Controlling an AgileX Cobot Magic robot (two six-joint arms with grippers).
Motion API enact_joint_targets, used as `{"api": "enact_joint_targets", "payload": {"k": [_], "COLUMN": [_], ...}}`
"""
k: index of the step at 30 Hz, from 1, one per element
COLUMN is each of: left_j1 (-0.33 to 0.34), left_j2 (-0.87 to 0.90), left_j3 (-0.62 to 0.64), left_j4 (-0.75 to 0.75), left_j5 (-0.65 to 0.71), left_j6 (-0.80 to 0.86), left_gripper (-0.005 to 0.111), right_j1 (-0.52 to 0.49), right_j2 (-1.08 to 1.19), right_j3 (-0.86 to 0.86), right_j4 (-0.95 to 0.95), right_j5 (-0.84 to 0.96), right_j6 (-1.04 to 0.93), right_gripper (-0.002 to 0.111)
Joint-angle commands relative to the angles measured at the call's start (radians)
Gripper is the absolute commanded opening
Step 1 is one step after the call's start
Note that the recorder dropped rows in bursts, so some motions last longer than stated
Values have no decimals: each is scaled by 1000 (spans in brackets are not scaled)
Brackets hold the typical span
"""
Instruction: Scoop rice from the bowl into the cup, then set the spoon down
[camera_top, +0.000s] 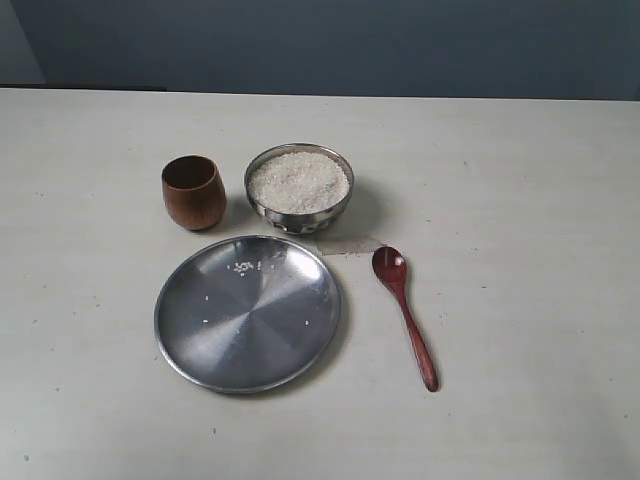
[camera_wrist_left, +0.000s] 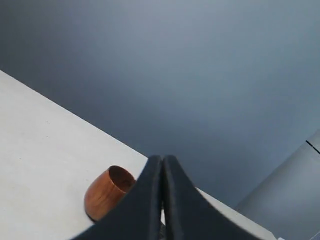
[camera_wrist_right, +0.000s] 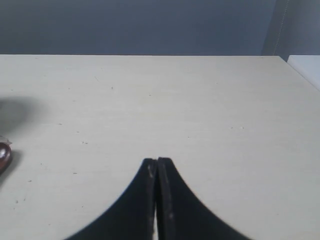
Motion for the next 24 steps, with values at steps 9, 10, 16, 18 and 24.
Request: {"api": "enact_joint_targets", "payload": {"k": [9,10,16,18,24], "left_j1": [-3,-3,-3,-3,-3], "left_j2": [208,252,769,933,1236], "left_j3": [-321,-349,-612,-686,-790], "left_j4": [156,161,179,179,182], "left_j5": [142,155,333,382,419], "left_j6": [23,31,129,191,282], "left_gripper": [0,0,0,0,0], "right_j1": [-5,-5,-5,-5,-5], "right_j2": [-4,-4,-4,-4,-4], "right_j3": [5,5,5,5,5], "right_j4": [1,1,1,1,1], "right_j5": [-11,-11,-11,-11,-11], "right_j6": [-1,-1,-1,-1,-1], "right_gripper": [0,0,0,0,0]}}
